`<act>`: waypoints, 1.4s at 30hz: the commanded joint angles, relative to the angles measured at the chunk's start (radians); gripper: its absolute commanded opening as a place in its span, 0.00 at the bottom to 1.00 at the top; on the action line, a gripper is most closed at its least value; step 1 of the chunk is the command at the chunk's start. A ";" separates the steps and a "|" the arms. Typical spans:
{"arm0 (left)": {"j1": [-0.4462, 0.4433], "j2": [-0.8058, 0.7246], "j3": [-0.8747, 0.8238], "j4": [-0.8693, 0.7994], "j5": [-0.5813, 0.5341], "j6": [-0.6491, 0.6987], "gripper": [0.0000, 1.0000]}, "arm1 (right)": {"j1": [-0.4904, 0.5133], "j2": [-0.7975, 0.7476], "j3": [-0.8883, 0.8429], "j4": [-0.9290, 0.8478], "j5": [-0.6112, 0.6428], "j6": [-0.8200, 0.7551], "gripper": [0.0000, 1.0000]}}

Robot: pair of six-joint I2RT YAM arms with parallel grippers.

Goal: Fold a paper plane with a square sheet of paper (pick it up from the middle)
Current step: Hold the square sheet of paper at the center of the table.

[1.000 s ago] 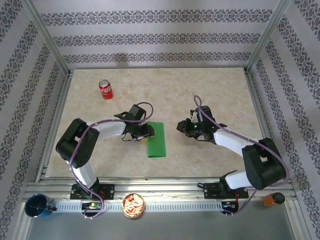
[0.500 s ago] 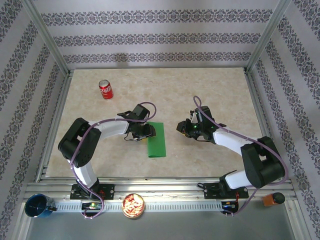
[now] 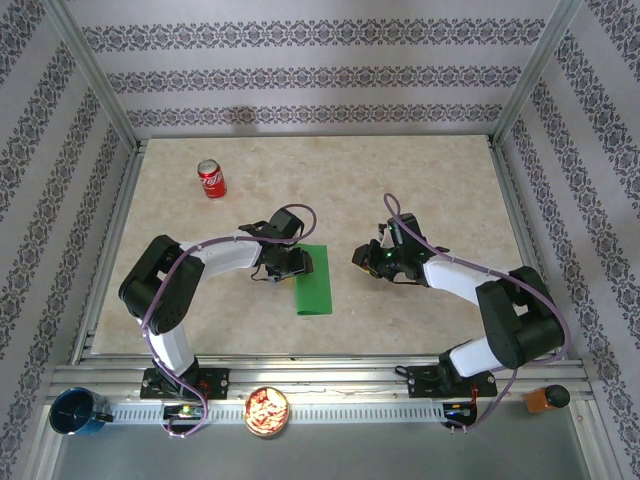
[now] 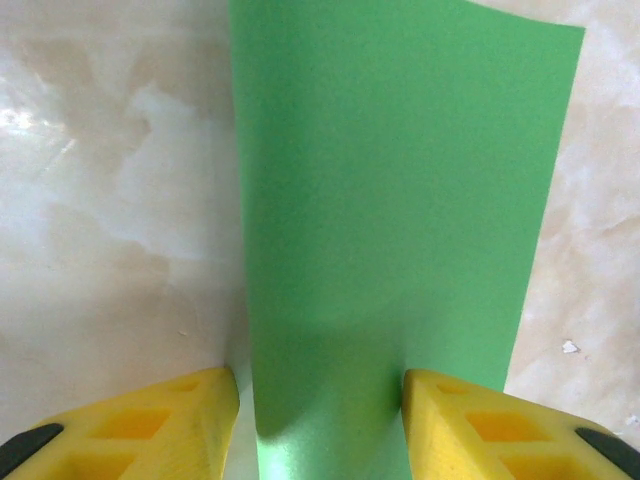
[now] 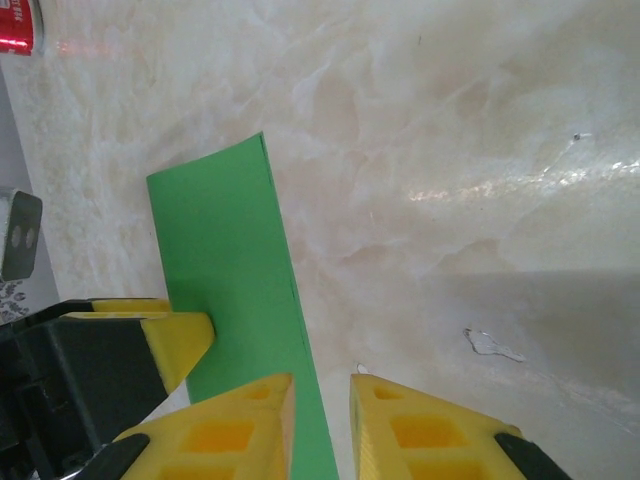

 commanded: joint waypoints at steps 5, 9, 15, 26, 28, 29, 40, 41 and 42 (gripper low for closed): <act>-0.003 0.045 0.015 -0.108 -0.098 -0.018 0.49 | 0.016 0.009 0.022 -0.003 -0.013 -0.002 0.24; -0.005 0.050 0.012 -0.090 -0.085 -0.020 0.49 | 0.016 0.006 0.024 -0.006 -0.012 -0.003 0.25; -0.006 0.062 0.019 -0.089 -0.074 -0.012 0.49 | 0.018 0.008 0.020 -0.002 -0.012 0.000 0.25; -0.007 0.076 0.024 -0.105 -0.085 0.004 0.49 | 0.021 0.016 0.022 0.004 -0.019 0.000 0.25; -0.007 0.078 0.024 -0.102 -0.084 0.008 0.50 | 0.025 0.022 0.024 0.005 -0.025 0.000 0.24; -0.007 0.080 0.023 -0.101 -0.085 0.009 0.49 | 0.026 0.026 0.026 0.007 -0.028 -0.003 0.23; -0.010 0.088 0.019 -0.084 -0.079 0.042 0.50 | 0.036 0.041 0.039 0.005 -0.032 -0.005 0.23; -0.011 0.087 0.017 -0.079 -0.083 0.041 0.50 | 0.036 0.041 0.040 0.005 -0.031 -0.006 0.23; -0.010 0.089 0.013 -0.063 -0.078 0.043 0.51 | 0.038 0.041 0.039 0.005 -0.030 -0.006 0.23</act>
